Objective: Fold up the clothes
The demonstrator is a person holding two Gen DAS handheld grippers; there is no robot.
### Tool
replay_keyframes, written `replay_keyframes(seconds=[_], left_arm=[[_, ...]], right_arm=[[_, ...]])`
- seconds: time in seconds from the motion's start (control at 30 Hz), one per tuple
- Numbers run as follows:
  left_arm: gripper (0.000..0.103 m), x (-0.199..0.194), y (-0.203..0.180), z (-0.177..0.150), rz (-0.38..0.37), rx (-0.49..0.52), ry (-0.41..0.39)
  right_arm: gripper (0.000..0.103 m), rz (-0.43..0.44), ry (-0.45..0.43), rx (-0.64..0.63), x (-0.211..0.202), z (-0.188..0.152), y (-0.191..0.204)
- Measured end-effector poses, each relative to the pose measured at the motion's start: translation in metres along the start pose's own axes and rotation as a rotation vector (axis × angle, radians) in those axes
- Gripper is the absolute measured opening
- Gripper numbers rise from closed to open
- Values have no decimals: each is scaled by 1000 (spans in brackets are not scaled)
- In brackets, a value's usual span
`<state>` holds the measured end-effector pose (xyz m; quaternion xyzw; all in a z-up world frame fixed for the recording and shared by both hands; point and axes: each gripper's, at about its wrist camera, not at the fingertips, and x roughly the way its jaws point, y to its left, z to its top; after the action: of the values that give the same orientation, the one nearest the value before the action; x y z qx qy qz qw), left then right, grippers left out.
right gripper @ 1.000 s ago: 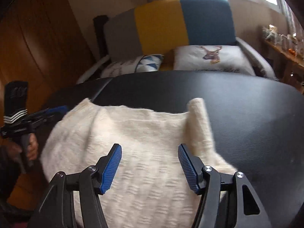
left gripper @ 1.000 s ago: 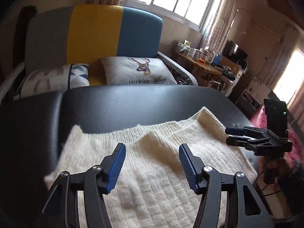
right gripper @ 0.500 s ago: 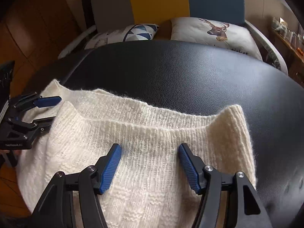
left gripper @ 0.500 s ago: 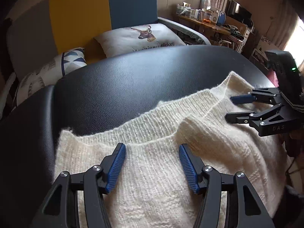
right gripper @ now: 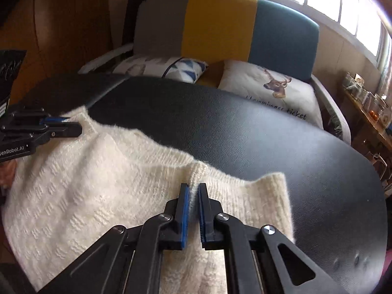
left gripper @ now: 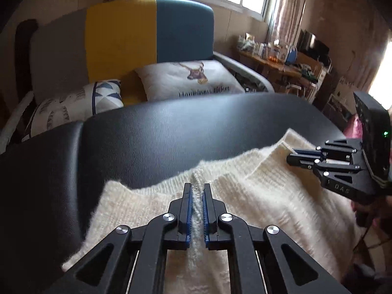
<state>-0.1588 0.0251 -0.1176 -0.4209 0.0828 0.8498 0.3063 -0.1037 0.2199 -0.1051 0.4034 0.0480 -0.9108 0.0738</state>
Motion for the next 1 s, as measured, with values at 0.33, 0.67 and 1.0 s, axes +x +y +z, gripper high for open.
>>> replay_keyframes(seconds=[0.33,0.67,1.0], left_arm=[[10,27,13,11,3,-129,6],[20,9,21,-9,-100,-248,-7],[80,-63,84,-29,143,-346,-150]], right_arm=[[7,-75,28,183,35,-18,-33],[18,-50,74,232,41,-22,-44],[35,54,45,306,32,-36,-50]])
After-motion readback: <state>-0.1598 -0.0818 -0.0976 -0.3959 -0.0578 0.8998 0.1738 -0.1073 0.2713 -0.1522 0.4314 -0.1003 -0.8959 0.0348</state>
